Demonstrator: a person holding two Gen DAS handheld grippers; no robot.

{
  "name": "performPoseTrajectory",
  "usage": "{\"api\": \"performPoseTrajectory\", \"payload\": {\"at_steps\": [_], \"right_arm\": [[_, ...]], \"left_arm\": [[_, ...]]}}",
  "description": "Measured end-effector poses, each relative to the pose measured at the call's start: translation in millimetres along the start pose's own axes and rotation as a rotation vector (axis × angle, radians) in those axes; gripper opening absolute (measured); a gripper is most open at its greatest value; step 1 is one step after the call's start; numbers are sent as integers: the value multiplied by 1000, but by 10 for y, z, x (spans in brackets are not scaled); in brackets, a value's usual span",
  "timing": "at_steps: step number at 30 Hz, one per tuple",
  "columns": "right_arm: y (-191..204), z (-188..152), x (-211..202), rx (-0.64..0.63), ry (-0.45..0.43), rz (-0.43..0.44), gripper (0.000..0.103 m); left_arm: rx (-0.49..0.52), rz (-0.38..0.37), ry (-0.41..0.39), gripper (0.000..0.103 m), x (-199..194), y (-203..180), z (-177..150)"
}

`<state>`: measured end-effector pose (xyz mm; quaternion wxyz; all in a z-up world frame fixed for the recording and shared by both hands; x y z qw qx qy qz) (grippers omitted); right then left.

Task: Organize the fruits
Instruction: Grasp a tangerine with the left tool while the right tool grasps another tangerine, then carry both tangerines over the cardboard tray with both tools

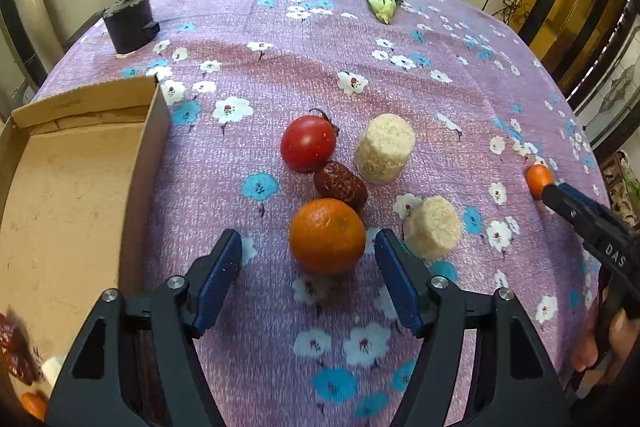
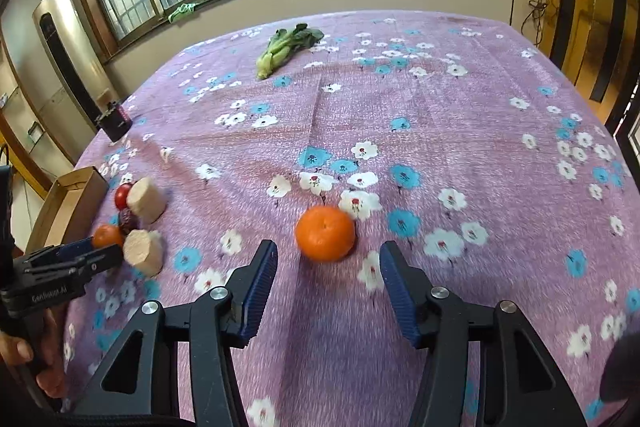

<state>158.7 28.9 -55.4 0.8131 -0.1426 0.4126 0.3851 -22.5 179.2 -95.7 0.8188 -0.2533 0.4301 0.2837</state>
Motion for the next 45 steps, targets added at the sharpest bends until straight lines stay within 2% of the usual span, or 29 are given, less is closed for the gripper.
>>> {"api": "performPoseTrajectory", "payload": {"at_steps": [3, 5, 7, 8, 9, 10, 14, 19, 32, 45], "right_arm": [[36, 38, 132, -13, 13, 2, 56], [67, 47, 214, -26, 21, 1, 54], [82, 50, 239, -57, 3, -31, 49], [81, 48, 242, -72, -7, -53, 45], [67, 46, 245, -84, -10, -75, 37], [67, 45, 235, -86, -13, -78, 35], [71, 7, 109, -54, -14, -36, 34], [258, -82, -156, -33, -29, 46, 34], [981, -345, -675, -90, -58, 190, 33], [1381, -508, -996, -142, -82, 234, 33]], "left_arm": [[47, 29, -14, 68, 39, -41, 14], [70, 43, -26, 60, 47, -56, 24], [89, 33, -42, 38, 36, -79, 43], [93, 9, -43, 32, 29, -102, 45], [91, -2, -42, 32, 29, -110, 44], [91, -11, -42, 32, 27, -119, 44], [86, -69, -46, 32, -44, -163, -2], [71, -92, -58, 32, -208, -168, -94], [69, -41, -124, 32, -708, -65, -275], [54, -14, -188, 32, -1095, 114, -393]]}}
Point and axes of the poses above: each gripper's, at about its wrist camera, not at the fingertips, and x roughly the way its jaws point, y to its left, z to its top, the point moved 8 cm from there along x, roughly the way its jaws point, and after that the axes turned 5 degrees about -z, right-handed, at the moved point
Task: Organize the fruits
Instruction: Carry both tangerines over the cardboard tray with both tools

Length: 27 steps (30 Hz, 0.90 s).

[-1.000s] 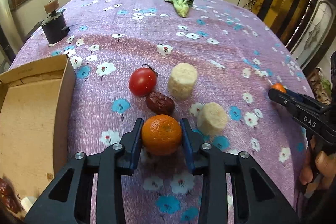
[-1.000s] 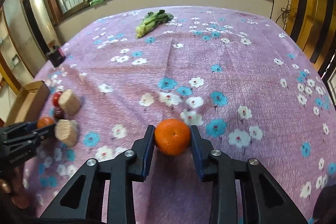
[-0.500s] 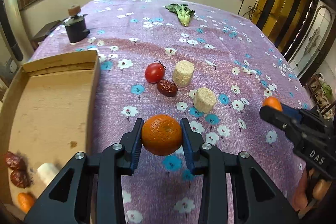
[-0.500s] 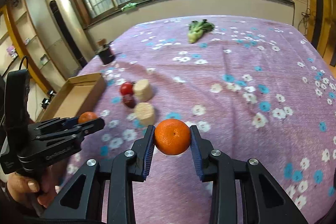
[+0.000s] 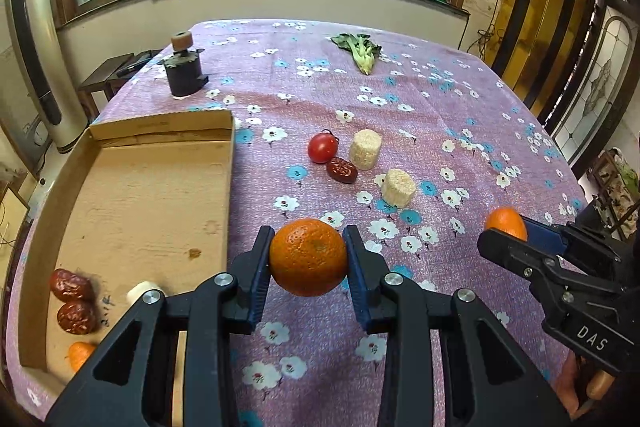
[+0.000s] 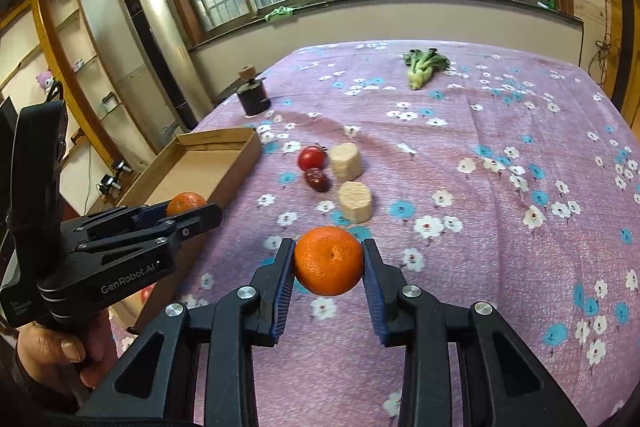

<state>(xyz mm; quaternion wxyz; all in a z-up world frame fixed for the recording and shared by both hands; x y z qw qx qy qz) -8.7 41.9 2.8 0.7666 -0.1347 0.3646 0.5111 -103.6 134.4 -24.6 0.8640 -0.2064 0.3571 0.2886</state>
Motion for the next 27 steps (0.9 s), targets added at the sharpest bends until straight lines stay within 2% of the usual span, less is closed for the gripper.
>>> {"api": "performPoseTrajectory", "payload": {"at_steps": [27], "right_arm": [[583, -67, 13, -78, 12, 53, 33]], "left_arm": [[-62, 41, -41, 32, -259, 442, -96]]}}
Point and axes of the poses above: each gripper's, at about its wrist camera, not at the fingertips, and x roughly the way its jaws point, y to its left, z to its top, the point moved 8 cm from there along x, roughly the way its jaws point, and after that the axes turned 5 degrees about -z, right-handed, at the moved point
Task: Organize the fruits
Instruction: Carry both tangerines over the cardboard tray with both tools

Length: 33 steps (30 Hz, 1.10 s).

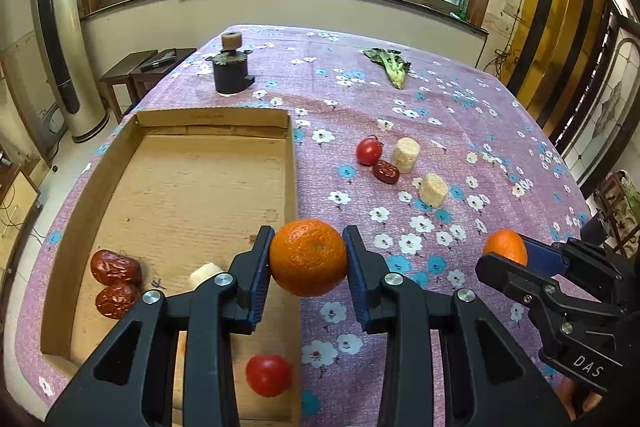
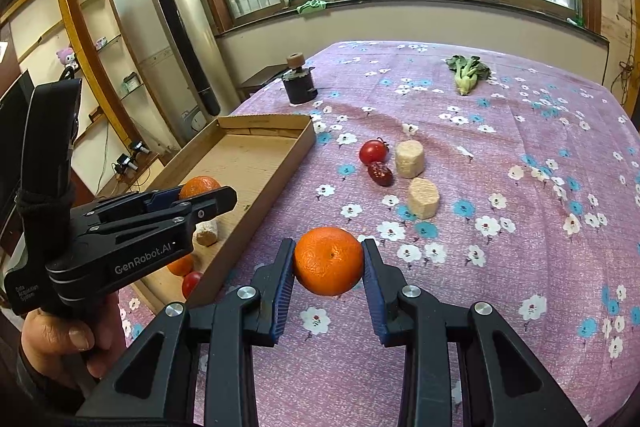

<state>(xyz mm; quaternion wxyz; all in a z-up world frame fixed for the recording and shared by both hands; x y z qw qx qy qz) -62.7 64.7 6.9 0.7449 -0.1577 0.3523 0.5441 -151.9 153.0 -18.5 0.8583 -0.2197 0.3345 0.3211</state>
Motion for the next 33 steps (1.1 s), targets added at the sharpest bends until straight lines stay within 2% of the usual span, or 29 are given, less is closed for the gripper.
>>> {"api": "performPoseTrajectory", "payload": {"at_steps": [26, 33], "right_arm": [[550, 108, 243, -75, 23, 72, 33], [724, 195, 368, -90, 29, 103, 33]], "left_arm": [[-75, 60, -1, 32, -14, 605, 24], [-112, 89, -15, 32, -32, 906, 133]]}}
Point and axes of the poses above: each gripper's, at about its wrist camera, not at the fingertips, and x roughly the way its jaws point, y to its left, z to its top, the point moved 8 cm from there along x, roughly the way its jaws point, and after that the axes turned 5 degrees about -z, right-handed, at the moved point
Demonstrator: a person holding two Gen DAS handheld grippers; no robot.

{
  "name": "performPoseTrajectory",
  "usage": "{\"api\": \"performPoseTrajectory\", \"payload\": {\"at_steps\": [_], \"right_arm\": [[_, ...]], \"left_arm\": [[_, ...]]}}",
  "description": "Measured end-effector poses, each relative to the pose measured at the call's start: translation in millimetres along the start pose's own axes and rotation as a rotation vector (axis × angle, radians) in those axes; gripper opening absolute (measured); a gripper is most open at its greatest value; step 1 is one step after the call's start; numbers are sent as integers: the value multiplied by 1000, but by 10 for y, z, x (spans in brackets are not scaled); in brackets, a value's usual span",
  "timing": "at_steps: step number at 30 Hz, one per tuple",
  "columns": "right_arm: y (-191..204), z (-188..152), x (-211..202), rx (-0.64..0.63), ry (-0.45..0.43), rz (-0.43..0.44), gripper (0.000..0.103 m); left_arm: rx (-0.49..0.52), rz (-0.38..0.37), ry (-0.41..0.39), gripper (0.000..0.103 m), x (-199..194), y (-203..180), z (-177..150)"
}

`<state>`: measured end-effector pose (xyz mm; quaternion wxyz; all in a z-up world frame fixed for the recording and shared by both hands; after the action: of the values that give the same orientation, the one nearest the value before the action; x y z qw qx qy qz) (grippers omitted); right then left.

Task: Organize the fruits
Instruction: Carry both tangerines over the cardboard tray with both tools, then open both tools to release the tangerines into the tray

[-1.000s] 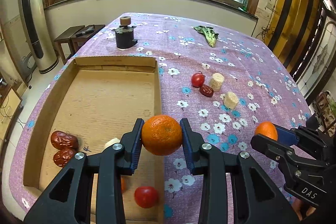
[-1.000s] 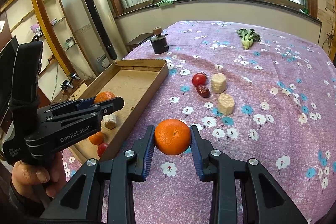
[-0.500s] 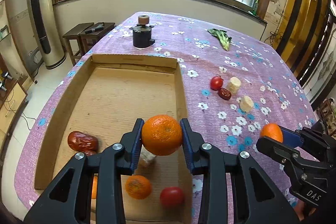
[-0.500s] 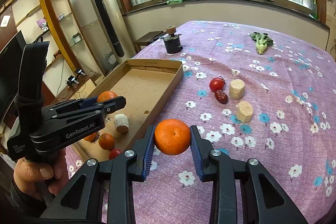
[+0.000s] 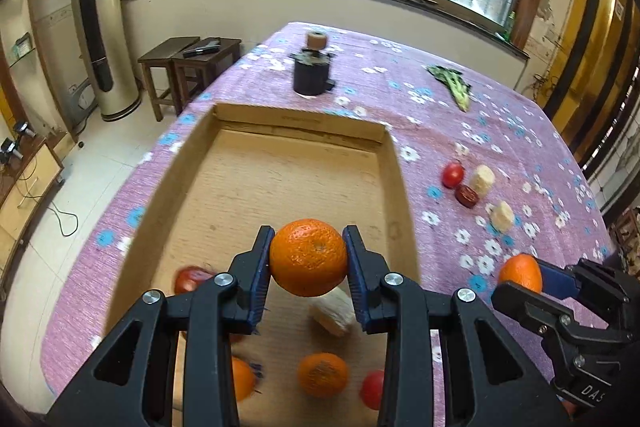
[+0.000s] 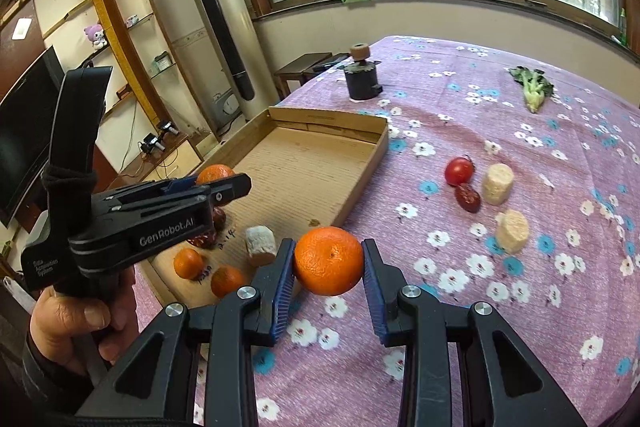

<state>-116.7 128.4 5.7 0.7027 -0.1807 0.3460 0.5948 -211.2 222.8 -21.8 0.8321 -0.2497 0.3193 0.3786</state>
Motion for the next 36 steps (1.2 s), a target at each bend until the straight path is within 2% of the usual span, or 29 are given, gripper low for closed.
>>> {"api": "performPoseTrajectory", "payload": {"at_steps": [11, 18, 26, 36], "right_arm": [[217, 134, 259, -22, 18, 41, 33], [389, 236, 591, -58, 58, 58, 33], [513, 243, 1082, -103, 141, 63, 33], [576, 144, 1334, -159, 195, 50, 35]], "left_arm": [[-47, 42, -6, 32, 50, 342, 131], [-77, 54, 22, 32, 252, 503, 251], [-72, 64, 125, 32, 612, 550, 176], [-20, 88, 253, 33, 835, 474, 17]]}}
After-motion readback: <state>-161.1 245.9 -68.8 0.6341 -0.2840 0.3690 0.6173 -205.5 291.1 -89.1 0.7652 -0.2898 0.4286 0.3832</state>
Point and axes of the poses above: each gripper's, at about its wrist camera, not at the fingertips, and x roughly the way its jaws point, y to its left, z to its top, the point moved 8 cm from there along x, roughly the way its jaws point, and after that the axes turned 5 degrees about -z, right-handed, at the moved point
